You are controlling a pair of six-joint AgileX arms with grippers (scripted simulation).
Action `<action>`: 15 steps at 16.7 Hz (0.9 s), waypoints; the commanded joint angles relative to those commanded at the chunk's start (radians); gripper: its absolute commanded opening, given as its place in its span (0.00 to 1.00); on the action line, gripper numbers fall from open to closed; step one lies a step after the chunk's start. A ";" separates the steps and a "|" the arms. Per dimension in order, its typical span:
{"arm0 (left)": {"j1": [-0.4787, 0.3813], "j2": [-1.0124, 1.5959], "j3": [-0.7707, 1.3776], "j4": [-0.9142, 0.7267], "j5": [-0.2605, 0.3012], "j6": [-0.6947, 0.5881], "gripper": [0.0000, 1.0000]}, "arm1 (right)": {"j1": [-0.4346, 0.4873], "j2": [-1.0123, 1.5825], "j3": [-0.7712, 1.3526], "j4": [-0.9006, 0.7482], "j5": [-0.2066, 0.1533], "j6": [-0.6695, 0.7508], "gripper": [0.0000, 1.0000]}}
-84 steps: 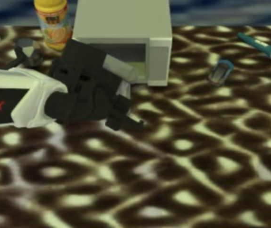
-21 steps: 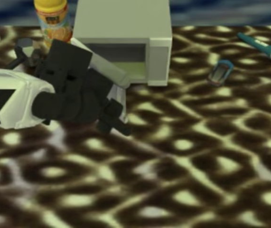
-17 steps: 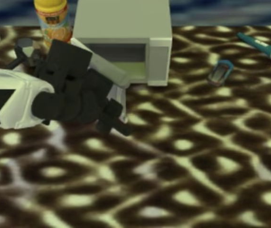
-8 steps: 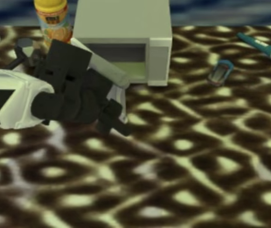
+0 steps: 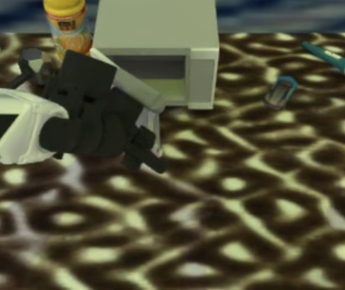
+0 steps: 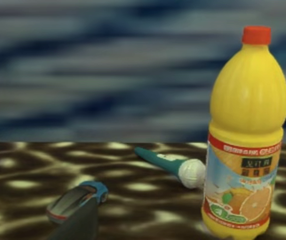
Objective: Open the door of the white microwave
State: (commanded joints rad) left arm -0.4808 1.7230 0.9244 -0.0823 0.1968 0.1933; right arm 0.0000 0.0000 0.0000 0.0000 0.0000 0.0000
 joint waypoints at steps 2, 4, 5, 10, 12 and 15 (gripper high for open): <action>0.000 0.000 0.000 0.000 0.000 0.000 0.00 | 0.000 0.000 0.000 0.000 0.000 0.000 1.00; -0.007 0.001 -0.001 -0.001 0.008 -0.006 0.00 | 0.000 0.000 0.000 0.000 0.000 0.000 1.00; -0.006 0.000 -0.002 -0.002 0.010 -0.003 0.00 | 0.000 0.000 0.000 0.000 0.000 0.000 1.00; 0.021 -0.011 -0.011 -0.010 0.037 0.046 0.00 | 0.000 0.000 0.000 0.000 0.000 0.000 1.00; 0.022 -0.012 -0.011 -0.011 0.038 0.048 0.00 | 0.000 0.000 0.000 0.000 0.000 0.000 1.00; 0.022 -0.012 -0.011 -0.011 0.038 0.048 0.00 | 0.000 0.000 0.000 0.000 0.000 0.000 1.00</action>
